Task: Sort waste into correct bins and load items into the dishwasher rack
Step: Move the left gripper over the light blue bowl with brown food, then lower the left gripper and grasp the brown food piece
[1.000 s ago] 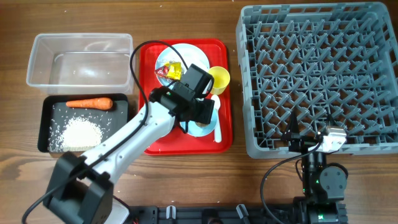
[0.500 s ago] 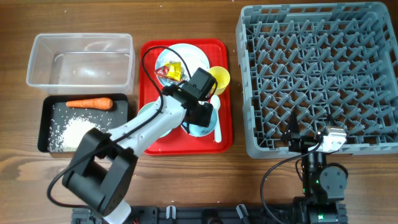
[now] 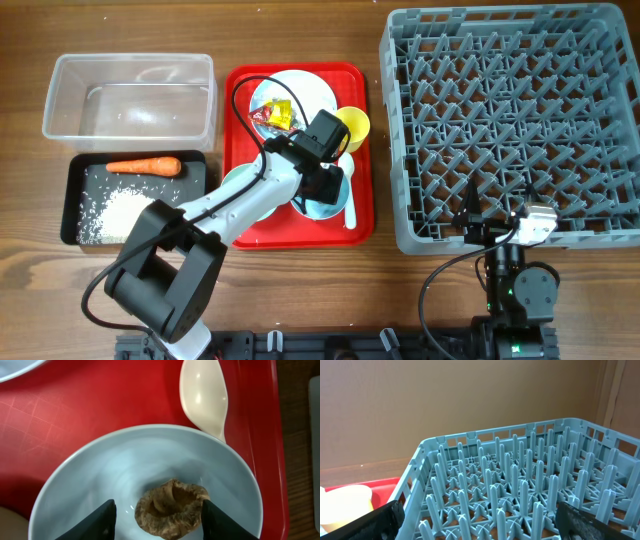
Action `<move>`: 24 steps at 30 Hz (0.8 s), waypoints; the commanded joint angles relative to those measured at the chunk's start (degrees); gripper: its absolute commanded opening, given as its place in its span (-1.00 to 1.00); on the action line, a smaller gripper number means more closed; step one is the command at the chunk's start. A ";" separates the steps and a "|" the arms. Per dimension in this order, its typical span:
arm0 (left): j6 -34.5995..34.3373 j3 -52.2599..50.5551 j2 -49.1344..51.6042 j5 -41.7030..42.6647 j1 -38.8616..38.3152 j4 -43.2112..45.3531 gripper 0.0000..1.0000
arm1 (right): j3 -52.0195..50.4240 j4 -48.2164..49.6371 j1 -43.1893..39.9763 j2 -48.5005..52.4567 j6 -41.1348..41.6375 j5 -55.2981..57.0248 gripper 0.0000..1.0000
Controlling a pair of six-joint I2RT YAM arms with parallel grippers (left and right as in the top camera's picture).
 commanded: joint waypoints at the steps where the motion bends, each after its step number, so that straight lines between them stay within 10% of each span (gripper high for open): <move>1: 0.35 0.90 0.50 3.34 -0.22 -0.13 0.10 | -0.04 0.24 -0.24 0.07 0.42 0.57 0.99; 24: 0.35 -1.09 0.61 3.23 -0.26 1.22 0.16 | -0.04 0.24 -0.24 0.07 0.42 0.57 1.00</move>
